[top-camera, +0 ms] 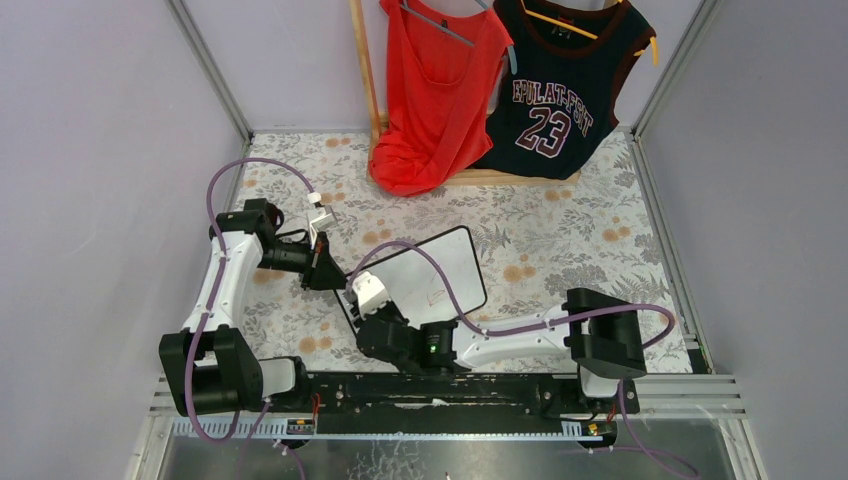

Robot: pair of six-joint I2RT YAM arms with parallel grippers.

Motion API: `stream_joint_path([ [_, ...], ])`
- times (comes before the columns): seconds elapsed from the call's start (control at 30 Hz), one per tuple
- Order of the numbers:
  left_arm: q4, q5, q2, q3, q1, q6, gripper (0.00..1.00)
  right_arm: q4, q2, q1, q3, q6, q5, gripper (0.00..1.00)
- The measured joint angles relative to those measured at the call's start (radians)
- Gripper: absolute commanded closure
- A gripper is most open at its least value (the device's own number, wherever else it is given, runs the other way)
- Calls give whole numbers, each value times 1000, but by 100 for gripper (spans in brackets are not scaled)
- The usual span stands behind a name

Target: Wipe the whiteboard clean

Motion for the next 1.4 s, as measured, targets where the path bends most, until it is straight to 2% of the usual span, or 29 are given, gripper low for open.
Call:
stream_joint_path([
  [0.27, -11, 5, 0, 2, 0, 17, 100, 7, -74, -3, -137, 31, 50, 100],
  [0.57, -20, 6, 0, 3, -1, 29, 100, -71, -276, -101, -269, 44, 151, 100],
  [0.67, -21, 6, 0, 4, -1, 30, 100, -73, -300, -108, -272, 47, 159, 100],
  [1.0, -26, -2, 7, 10, 1, 34, 100, -52, -144, -41, -202, 58, 143, 100],
  [1.4, -33, 1, 8, 11, 0, 43, 100, 64, 34, 68, -94, 59, 43, 100],
])
